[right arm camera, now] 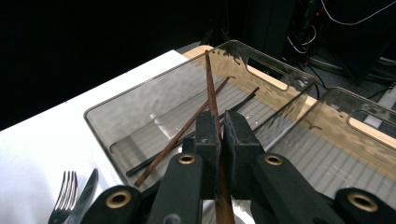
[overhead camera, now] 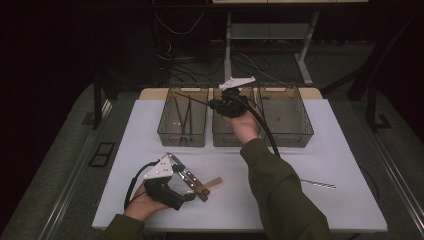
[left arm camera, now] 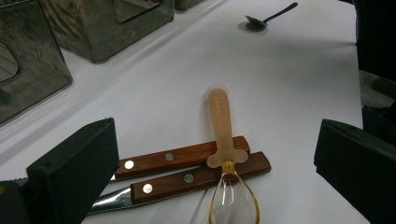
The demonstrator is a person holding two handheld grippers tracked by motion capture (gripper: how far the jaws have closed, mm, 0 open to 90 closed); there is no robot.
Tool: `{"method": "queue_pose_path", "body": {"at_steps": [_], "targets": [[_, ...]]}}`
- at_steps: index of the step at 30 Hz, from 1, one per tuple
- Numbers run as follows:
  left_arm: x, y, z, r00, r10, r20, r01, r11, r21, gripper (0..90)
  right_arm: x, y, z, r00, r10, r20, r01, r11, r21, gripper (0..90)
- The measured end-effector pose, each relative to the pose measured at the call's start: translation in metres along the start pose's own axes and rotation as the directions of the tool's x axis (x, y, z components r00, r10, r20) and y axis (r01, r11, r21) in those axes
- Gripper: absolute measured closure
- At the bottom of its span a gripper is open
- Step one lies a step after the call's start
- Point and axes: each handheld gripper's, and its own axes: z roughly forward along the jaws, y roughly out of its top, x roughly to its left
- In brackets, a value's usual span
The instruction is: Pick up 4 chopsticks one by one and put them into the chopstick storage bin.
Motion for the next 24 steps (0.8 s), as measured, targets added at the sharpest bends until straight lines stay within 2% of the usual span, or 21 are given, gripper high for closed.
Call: {"method": "queue_pose_path", "body": {"at_steps": [8, 10, 18, 24], "targets": [[0.000, 0.000, 0.000, 1.0000, -0.003, 0.002, 0.003, 1.0000, -0.009, 0.0, 0.003, 0.007, 0.028, 0.9994, -0.001, 0.034, 0.000, 1.000, 0.031, 84.8], [-0.001, 0.000, 0.000, 0.9999, -0.012, 0.005, 0.012, 0.9998, -0.014, 0.0, 0.003, 0.008, 0.034, 0.9991, 0.004, 0.042, -0.006, 0.999, 0.038, 84.8], [0.000, 0.000, 0.000, 1.0000, -0.005, 0.004, 0.005, 0.9999, -0.011, 0.0, 0.003, 0.008, 0.057, 0.9966, 0.023, 0.079, -0.028, 0.997, 0.072, 84.8], [0.001, 0.000, -0.001, 1.0000, -0.001, 0.005, 0.001, 0.9999, -0.012, 0.0, 0.009, 0.010, 0.071, 0.9953, -0.007, 0.096, -0.003, 0.995, 0.100, 84.8]]}}
